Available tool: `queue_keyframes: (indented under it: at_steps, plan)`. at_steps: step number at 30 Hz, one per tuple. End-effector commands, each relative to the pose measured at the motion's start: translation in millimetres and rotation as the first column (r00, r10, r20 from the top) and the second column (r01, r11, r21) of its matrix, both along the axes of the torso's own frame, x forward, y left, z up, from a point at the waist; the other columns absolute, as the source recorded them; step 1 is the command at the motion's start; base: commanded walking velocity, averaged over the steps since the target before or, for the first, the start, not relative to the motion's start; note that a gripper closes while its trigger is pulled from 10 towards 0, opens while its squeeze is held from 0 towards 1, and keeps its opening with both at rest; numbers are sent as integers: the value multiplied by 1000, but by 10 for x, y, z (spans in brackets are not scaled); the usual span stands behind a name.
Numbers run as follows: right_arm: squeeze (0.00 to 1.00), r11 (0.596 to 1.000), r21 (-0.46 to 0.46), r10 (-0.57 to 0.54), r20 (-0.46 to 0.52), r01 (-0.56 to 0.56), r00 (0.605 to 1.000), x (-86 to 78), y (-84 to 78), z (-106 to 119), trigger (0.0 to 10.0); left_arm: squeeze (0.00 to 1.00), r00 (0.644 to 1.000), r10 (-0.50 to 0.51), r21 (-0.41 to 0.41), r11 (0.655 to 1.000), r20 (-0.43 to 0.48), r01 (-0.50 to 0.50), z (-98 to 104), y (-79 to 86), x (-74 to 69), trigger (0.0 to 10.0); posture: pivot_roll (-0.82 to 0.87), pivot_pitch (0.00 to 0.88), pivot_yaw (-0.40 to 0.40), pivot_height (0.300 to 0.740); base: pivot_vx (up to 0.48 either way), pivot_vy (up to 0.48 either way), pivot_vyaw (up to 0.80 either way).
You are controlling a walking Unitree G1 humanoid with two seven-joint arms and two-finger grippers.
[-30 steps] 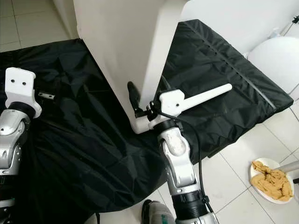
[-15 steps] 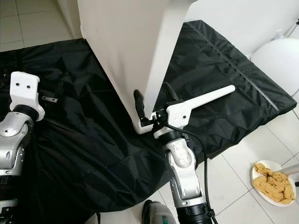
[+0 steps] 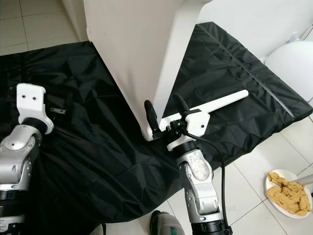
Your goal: Building children table
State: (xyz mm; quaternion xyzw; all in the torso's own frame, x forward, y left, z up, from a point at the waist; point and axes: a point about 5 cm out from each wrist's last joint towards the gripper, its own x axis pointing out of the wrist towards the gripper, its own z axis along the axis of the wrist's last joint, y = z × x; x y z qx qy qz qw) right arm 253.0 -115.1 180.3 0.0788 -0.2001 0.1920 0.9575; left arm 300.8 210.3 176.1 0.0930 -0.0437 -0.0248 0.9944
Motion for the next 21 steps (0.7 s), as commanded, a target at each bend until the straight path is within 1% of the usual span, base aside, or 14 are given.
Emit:
queue_keyframes:
  at_steps: [1, 6, 8, 9, 11, 12, 13, 15, 18, 21]
  plan:
    - [0, 999, 13, -34, -53, 35, 998, 18, -124, -55, 10000, 0, 1000, -30, 1, 1000, -4, 30, -50, -70, -37, 10000, 109, 108, -28, 740, 0, 0, 0]
    - [0, 999, -2, -34, -56, 34, 998, 10, -157, -61, 10000, 0, 999, -32, -2, 999, 4, 32, -72, -88, -66, 10000, 108, 107, -32, 740, 0, 0, 0]
    - [0, 999, -4, -39, -46, 39, 998, -37, -217, -73, 10000, 0, 1000, -24, 0, 1000, 2, 24, -88, -71, -84, 10000, 108, 106, -35, 740, 0, 0, 0]
    - [0, 999, -4, -39, -46, 39, 998, -37, -217, -73, 10000, 0, 1000, -24, 0, 1000, 2, 24, -88, -71, -84, 10000, 108, 106, -35, 740, 0, 0, 0]
    - [0, 999, 0, -49, -41, 49, 998, -98, -257, -88, 10000, 0, 1000, -19, 8, 1000, -6, 19, -110, -55, -93, 10000, 104, 100, -35, 740, 0, 0, 0]
    - [0, 999, 0, -49, -41, 49, 998, -98, -257, -88, 10000, 0, 1000, -19, 8, 1000, -6, 19, -110, -55, -93, 10000, 104, 100, -35, 740, 0, 0, 0]
    - [0, 999, 5, -45, -41, 46, 998, -135, -265, -94, 10000, 0, 1000, -18, 11, 1000, -7, 19, -118, -51, -97, 10000, 104, 100, -35, 740, 0, 0, 0]
    - [0, 999, 5, -45, -41, 46, 998, -135, -265, -94, 10000, 0, 1000, -18, 11, 1000, -7, 19, -118, -51, -97, 10000, 104, 100, -35, 740, 0, 0, 0]
    - [0, 999, -13, -43, -38, 42, 998, -259, -303, -99, 10000, 0, 1000, -19, 24, 1000, 0, 19, -124, -16, -122, 10000, 90, 92, -34, 740, 0, 0, 0]
    - [0, 999, -13, -43, -38, 42, 998, -259, -303, -99, 10000, 0, 1000, -19, 24, 1000, 0, 19, -124, -16, -122, 10000, 90, 92, -34, 740, 0, 0, 0]
